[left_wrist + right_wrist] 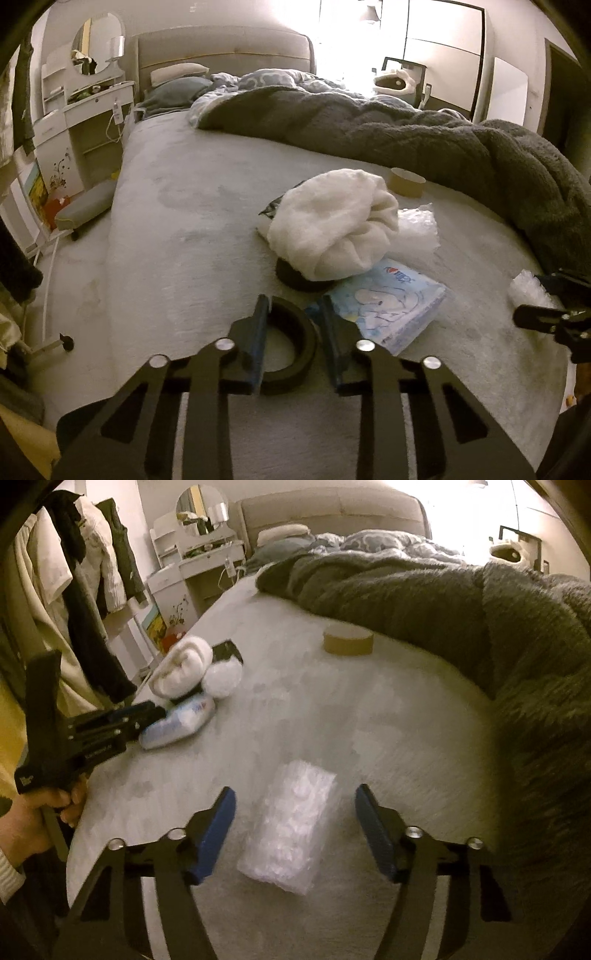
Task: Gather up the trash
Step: 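Grasp the black curved plastic piece with the left tool while the right grasps the bubble wrap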
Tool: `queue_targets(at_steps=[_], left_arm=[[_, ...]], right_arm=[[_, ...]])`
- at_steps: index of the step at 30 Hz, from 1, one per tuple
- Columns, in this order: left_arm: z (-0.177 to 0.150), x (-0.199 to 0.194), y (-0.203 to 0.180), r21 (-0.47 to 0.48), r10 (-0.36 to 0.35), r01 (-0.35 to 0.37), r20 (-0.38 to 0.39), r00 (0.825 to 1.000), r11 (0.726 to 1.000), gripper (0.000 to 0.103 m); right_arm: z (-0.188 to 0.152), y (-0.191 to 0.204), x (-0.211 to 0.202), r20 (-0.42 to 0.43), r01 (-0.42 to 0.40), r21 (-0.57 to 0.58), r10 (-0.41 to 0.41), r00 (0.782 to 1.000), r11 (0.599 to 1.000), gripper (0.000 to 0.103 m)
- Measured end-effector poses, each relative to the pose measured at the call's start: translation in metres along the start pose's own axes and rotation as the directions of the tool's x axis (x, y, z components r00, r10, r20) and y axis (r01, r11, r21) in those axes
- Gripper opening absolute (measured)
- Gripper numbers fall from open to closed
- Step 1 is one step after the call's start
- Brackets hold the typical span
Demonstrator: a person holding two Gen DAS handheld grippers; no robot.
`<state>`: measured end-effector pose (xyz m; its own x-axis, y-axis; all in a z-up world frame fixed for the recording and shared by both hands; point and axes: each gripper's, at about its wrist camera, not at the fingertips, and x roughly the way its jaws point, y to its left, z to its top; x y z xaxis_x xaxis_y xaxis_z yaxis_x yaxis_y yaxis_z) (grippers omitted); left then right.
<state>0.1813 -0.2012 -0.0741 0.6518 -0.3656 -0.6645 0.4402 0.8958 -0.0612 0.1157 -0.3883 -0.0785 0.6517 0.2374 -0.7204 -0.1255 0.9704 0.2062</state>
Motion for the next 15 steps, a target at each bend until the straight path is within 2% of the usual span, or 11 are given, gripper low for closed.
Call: queue_targets(at_steps=[6,15], left_arm=[[0.002,-0.005,0.005,-0.038,-0.006,0.006,0.009,1.000,0.999,0.025],[0.010,-0.019,0.013,-0.096,-0.010,0.013,0.030,0.999,0.995,0.025]], right_arm=[[0.000,-0.004,0.002,-0.016,-0.011,0.024,0.011,1.000,1.000,0.044],[0.012,0.015,-0.001,0.008,-0.030,-0.024,0.030,1.000,0.999,0.040]])
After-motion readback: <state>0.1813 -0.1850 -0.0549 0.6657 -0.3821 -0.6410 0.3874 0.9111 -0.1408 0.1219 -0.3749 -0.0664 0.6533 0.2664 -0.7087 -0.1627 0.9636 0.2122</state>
